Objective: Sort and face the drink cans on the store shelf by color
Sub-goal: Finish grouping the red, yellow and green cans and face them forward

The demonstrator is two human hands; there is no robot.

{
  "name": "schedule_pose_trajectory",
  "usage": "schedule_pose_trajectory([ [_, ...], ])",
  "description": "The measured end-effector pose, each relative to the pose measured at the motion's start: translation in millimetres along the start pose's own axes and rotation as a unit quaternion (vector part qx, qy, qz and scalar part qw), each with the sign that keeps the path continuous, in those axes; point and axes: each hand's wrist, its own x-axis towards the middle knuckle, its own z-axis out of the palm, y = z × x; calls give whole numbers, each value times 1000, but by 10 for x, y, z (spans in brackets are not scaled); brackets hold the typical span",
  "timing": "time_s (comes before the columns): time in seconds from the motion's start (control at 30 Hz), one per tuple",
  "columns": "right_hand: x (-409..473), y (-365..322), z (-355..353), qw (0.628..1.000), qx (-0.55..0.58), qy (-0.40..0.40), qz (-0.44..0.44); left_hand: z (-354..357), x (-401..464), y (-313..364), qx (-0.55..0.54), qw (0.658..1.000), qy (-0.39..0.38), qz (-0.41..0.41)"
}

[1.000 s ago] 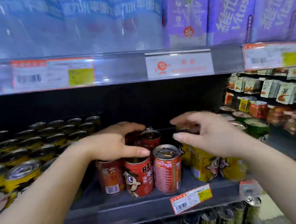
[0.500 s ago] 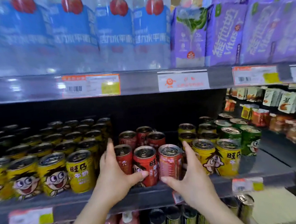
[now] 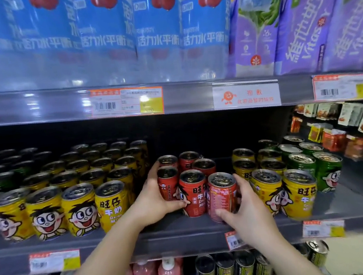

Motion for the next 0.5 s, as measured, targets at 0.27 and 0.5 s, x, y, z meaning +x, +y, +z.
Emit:
schedule_pose_trajectory([
  [0.27,95,-19,18,999,24,-22,24,-2,171,-96,-23,1000,7,4],
  [0.5,97,-56,35,999,28,-25,26,9,379,-93,-61,997,-30,19],
])
